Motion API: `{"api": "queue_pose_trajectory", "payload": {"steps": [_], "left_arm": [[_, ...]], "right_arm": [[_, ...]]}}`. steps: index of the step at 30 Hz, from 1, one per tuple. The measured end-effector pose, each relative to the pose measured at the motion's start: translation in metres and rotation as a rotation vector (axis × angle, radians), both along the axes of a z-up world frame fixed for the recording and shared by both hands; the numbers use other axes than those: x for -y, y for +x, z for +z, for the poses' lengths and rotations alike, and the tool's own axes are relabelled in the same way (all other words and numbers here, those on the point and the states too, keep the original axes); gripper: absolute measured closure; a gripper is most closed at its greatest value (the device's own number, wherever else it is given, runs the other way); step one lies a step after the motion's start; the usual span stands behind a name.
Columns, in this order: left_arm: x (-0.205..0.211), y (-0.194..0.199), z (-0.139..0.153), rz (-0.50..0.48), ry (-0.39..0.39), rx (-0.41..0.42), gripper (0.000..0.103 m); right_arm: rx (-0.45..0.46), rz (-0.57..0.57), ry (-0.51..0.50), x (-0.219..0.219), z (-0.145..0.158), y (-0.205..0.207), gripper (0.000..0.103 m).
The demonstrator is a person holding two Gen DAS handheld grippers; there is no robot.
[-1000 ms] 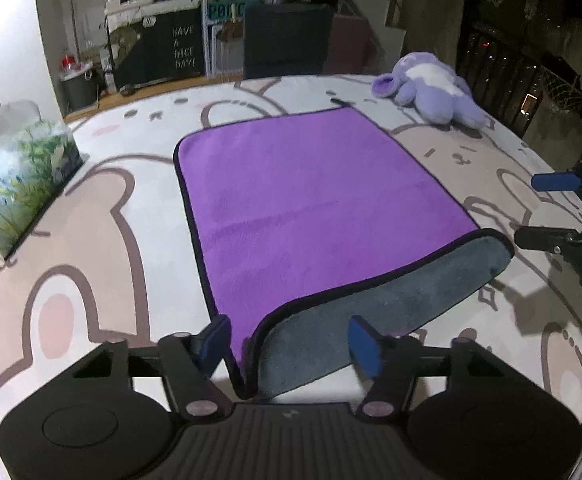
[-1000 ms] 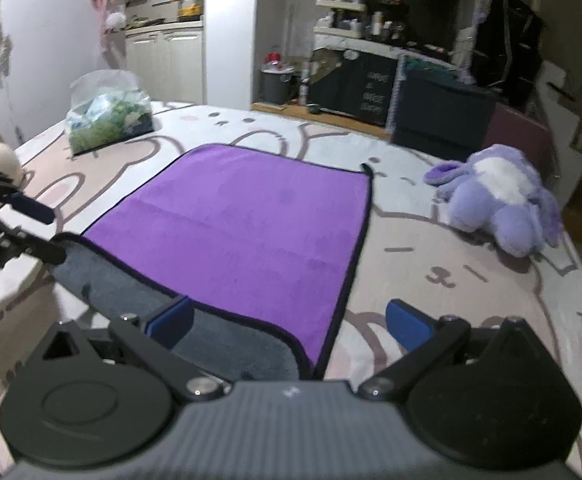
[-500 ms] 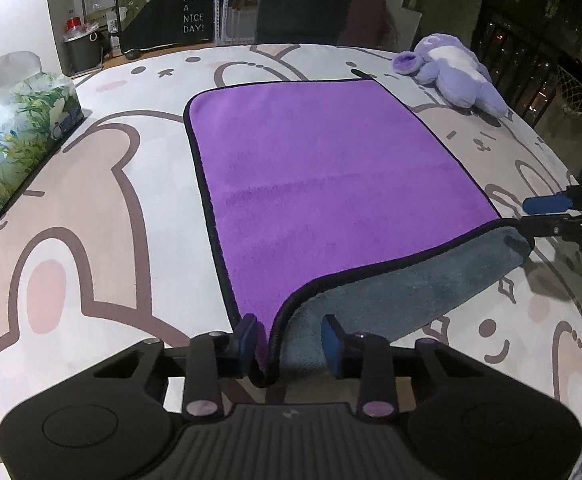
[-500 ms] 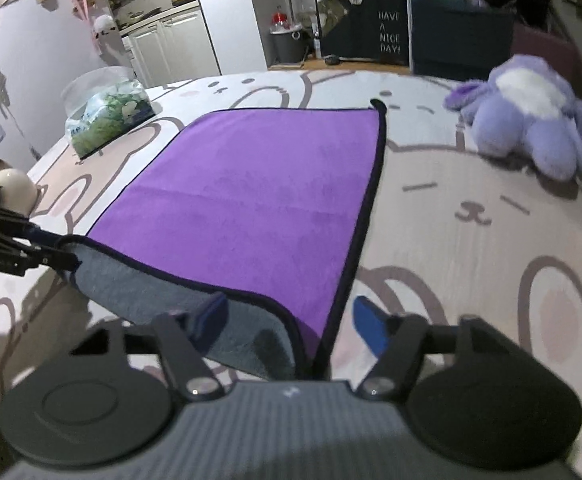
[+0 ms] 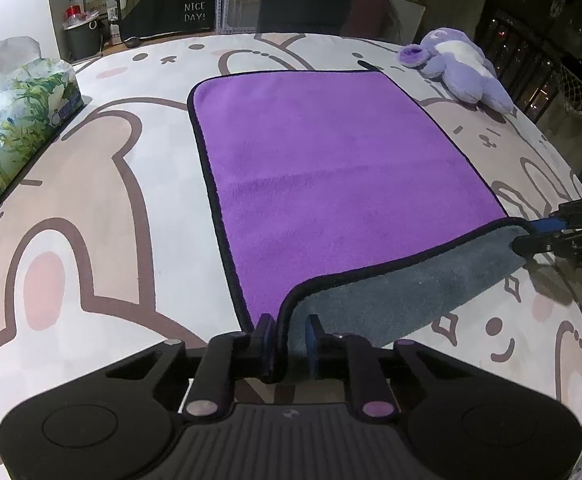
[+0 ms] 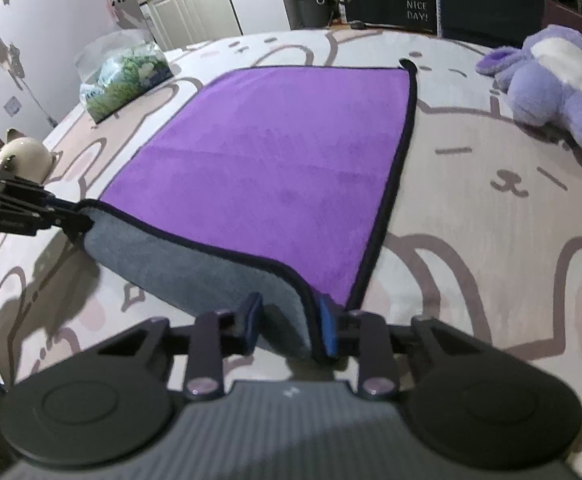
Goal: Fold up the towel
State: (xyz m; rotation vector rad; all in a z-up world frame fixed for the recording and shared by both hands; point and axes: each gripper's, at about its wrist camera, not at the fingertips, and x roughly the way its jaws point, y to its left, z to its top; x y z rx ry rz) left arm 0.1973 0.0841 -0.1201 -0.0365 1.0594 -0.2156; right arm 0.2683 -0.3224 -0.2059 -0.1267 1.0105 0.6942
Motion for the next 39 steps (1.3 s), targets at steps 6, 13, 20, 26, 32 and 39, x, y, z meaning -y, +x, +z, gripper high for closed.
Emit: {"api": "queue_pose_trajectory", "payload": {"steps": [6,13,20,26,32,39], "left_arm": [[0.000,0.002,-0.003,-0.011,0.006,-0.015,0.089],[0.004,0.002,-0.002,-0.022,0.024,-0.014,0.098],[0.005,0.001,0.000,-0.015,0.027,0.000,0.098],[0.002,0.001,0.008,0.010,0.022,0.034,0.098],[0.000,0.006,0.018,0.043,0.018,0.084,0.098],[-0.002,0.012,0.031,0.083,0.018,0.156,0.098]], "right_arm": [[-0.020,0.026,0.012,0.002,-0.001,-0.002,0.080],[-0.021,0.043,0.004,-0.001,-0.001,-0.003,0.093],[0.003,0.031,0.012,0.001,0.003,-0.003,0.097],[0.029,0.014,0.034,0.004,0.011,-0.003,0.097],[0.065,-0.021,0.066,0.004,0.021,0.000,0.097],[0.119,-0.064,0.098,0.003,0.035,0.004,0.097]]}}
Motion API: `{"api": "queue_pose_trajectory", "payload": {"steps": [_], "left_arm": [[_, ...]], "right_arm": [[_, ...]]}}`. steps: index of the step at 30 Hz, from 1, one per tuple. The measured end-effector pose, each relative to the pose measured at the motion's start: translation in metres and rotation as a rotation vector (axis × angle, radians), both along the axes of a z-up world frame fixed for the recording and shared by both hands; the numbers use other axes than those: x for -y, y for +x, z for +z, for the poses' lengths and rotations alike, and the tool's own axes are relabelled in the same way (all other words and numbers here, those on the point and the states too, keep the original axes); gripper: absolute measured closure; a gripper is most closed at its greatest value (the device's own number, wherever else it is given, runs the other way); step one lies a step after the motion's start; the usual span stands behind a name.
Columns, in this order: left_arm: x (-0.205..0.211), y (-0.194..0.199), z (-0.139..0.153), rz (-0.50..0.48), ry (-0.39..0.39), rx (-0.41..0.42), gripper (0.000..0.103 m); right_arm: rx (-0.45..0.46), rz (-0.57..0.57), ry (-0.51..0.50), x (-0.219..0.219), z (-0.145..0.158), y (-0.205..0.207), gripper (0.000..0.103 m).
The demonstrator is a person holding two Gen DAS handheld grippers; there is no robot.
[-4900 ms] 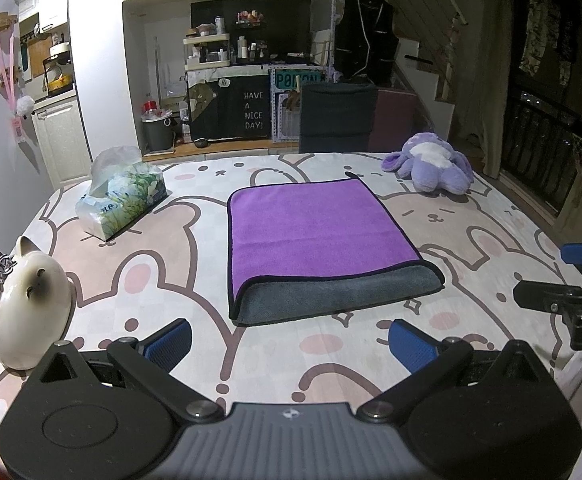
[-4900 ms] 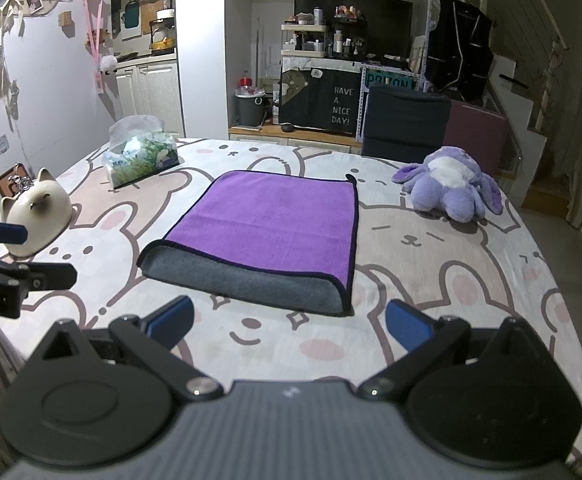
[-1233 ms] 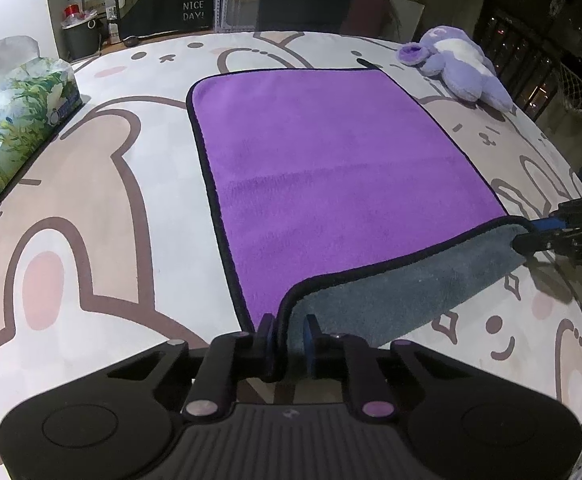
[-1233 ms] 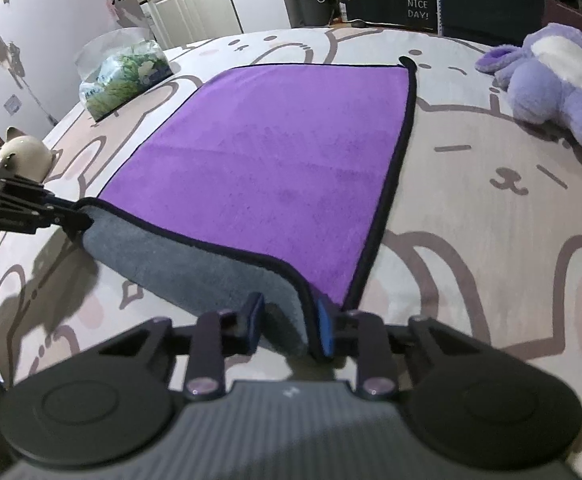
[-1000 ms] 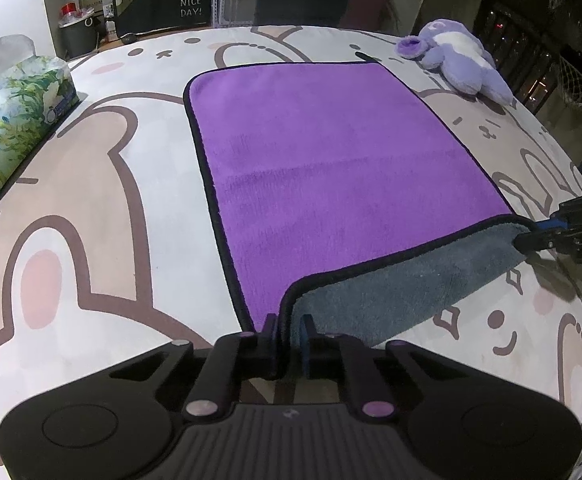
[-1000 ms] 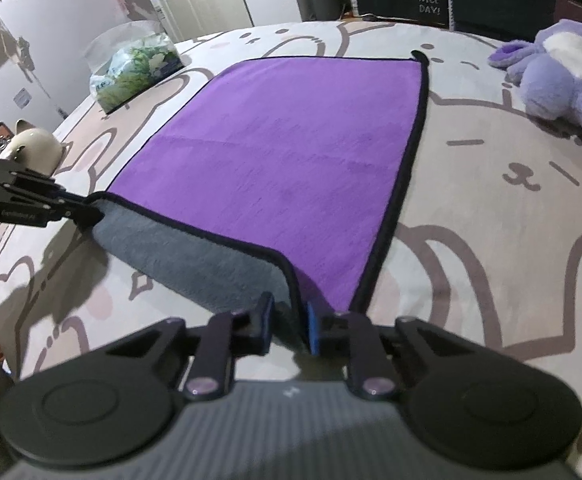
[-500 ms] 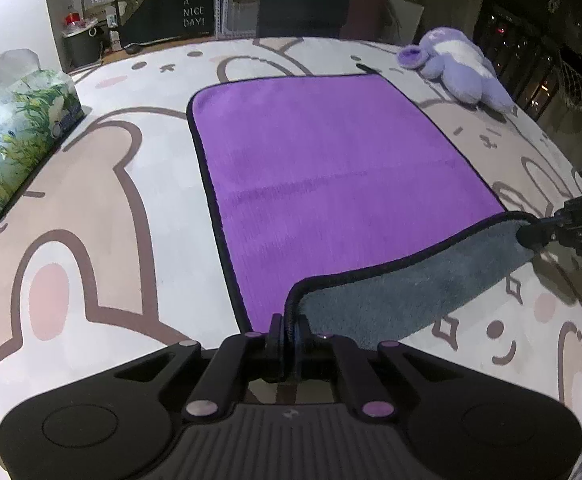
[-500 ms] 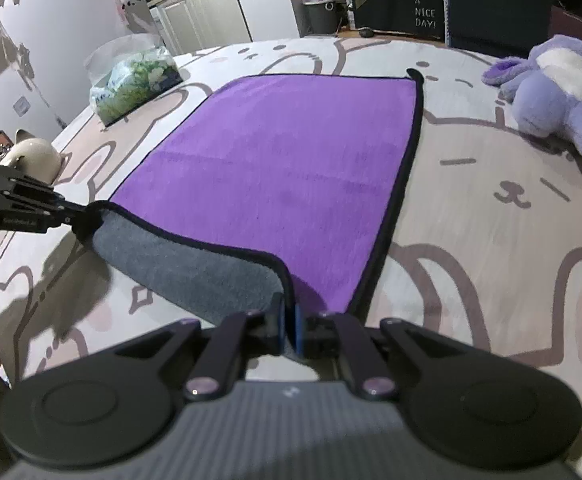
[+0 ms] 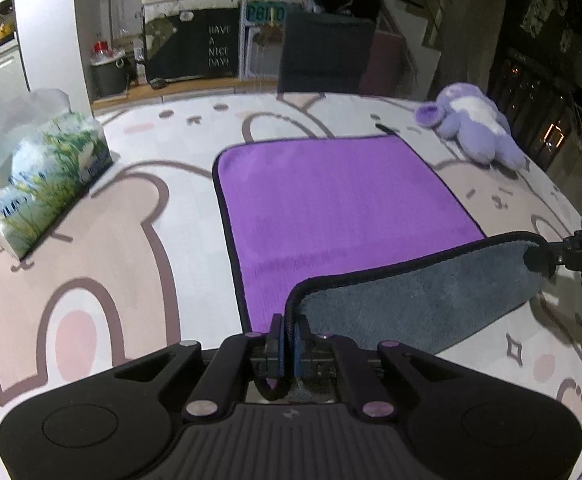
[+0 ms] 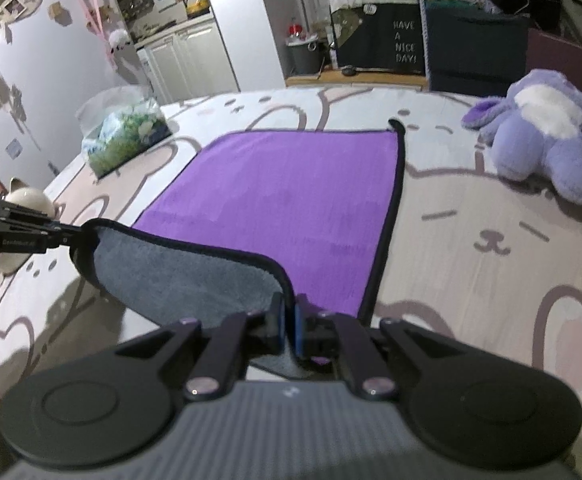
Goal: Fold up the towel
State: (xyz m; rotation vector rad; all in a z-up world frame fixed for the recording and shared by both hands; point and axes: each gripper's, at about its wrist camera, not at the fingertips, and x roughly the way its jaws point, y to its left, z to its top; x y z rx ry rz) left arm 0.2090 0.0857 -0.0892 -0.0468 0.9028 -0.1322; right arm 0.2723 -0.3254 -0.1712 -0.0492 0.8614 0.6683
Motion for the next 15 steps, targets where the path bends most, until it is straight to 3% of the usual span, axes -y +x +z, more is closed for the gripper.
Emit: {"api": "queue_pose_trajectory", "payload": {"steps": [15], "left_arm": [[-0.003,0.025,0.026,0.059,0.004,0.128,0.098]], "right_arm": [[0.105,-0.084,0.063,-0.004,0.026,0.027,0.097]]}}
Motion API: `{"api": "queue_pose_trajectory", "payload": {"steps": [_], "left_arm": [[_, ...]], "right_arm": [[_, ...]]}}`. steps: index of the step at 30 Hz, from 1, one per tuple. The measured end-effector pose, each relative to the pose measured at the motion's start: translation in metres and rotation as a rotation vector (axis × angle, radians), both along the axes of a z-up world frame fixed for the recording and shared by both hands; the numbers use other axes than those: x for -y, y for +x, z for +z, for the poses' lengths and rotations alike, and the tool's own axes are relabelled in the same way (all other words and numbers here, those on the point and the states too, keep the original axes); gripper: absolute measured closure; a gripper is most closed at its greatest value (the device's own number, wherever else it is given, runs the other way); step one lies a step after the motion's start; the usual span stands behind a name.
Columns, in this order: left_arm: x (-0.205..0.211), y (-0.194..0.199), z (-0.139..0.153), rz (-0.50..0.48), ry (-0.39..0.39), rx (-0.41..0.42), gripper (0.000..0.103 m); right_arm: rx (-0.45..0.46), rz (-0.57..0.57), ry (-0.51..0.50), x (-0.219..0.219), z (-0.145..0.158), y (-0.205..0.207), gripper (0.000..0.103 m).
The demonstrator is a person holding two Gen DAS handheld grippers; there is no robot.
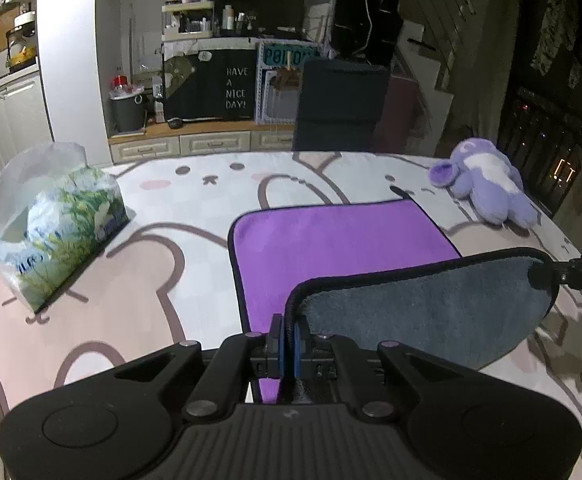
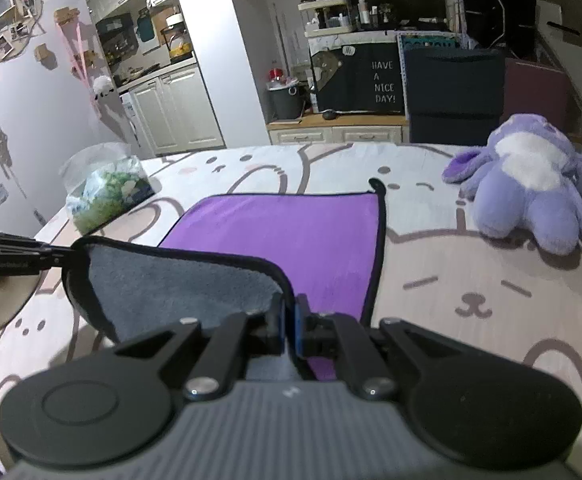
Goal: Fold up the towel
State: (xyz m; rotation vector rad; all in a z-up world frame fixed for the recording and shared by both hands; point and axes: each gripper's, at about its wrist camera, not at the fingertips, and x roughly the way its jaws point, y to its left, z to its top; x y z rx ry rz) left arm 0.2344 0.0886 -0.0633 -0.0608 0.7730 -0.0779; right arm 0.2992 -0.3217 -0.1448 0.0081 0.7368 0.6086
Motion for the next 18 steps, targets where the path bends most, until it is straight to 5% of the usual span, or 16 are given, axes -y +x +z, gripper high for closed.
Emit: {"api": "queue_pose_trajectory", "payload": {"steps": [18], "left_arm": [[-0.010,0.056,0.006,0.045,0.015,0.095,0.098]], "right_arm": [[0.088,-0.052,0.024,-0.017,0.012,0.051,0.097]]}}
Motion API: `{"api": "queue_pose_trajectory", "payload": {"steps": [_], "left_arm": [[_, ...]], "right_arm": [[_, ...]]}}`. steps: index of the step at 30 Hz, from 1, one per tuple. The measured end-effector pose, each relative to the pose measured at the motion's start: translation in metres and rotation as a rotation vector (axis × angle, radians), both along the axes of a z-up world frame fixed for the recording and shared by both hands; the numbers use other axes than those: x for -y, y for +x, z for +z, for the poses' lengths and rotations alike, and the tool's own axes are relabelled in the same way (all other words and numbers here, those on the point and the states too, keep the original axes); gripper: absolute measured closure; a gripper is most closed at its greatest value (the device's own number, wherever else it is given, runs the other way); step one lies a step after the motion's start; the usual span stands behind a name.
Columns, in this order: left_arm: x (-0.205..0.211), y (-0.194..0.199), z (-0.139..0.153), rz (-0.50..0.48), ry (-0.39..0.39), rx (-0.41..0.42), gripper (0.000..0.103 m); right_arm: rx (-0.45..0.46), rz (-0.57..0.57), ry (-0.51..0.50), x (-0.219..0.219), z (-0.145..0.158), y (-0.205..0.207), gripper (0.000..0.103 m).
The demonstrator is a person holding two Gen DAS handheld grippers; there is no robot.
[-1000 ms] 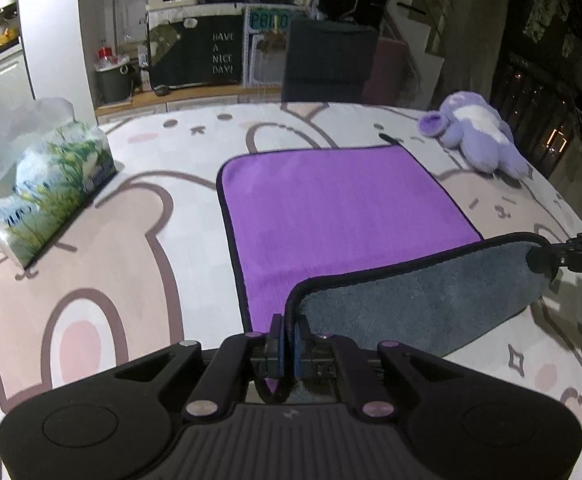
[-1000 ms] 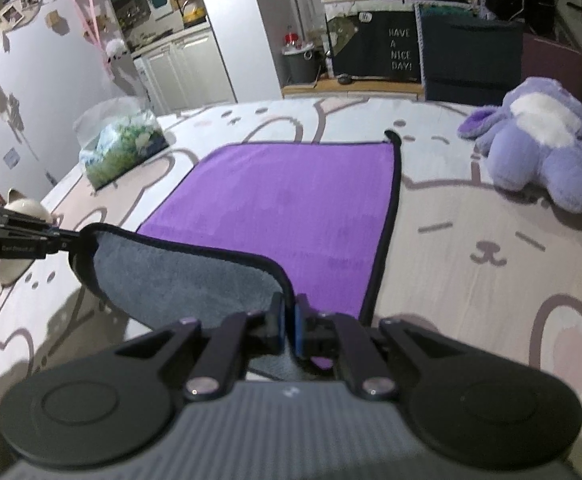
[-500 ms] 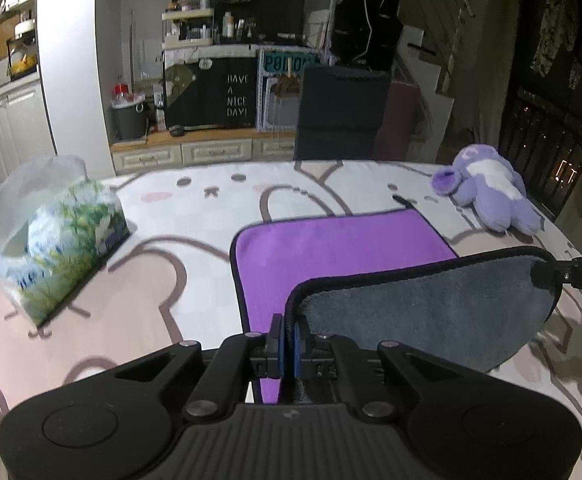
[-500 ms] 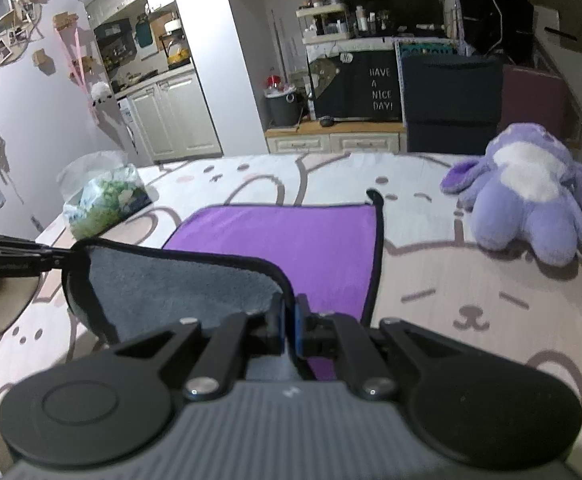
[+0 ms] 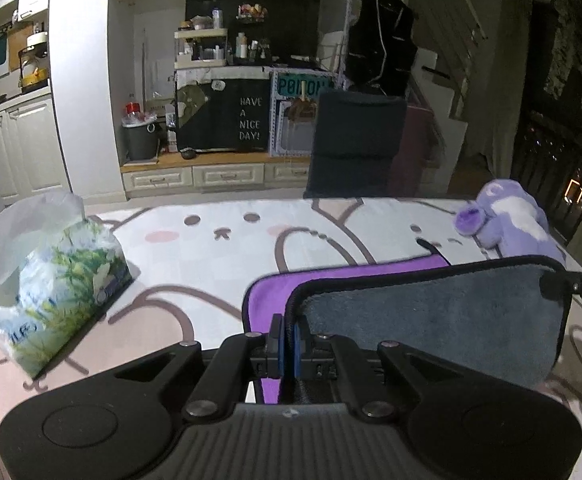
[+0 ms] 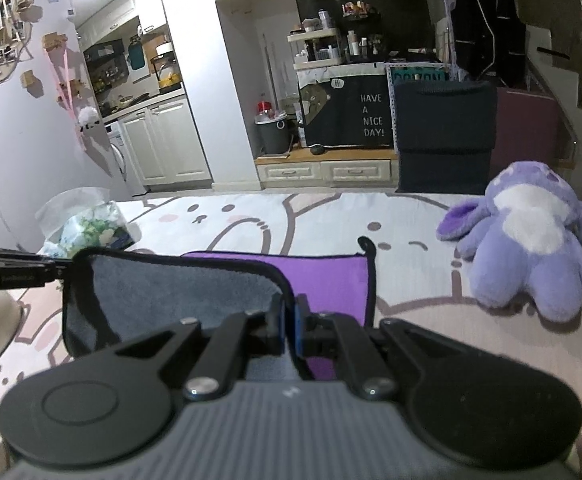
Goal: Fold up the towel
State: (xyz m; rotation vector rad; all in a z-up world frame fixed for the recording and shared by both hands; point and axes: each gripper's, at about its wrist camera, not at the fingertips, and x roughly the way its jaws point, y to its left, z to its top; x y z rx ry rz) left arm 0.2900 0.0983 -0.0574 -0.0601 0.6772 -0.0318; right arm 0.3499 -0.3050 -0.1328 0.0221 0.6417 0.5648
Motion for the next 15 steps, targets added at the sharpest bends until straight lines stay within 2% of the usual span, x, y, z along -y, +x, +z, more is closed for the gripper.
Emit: {"api": "queue_pose_trajectory", "payload": {"steps": [15], "left_arm": [[-0.008,0.060,-0.005,0.018,0.001,0.052,0.098]], "right_arm": [[0.038,-0.064,0.010,-0.018,-0.004,0.052,0.097]]}}
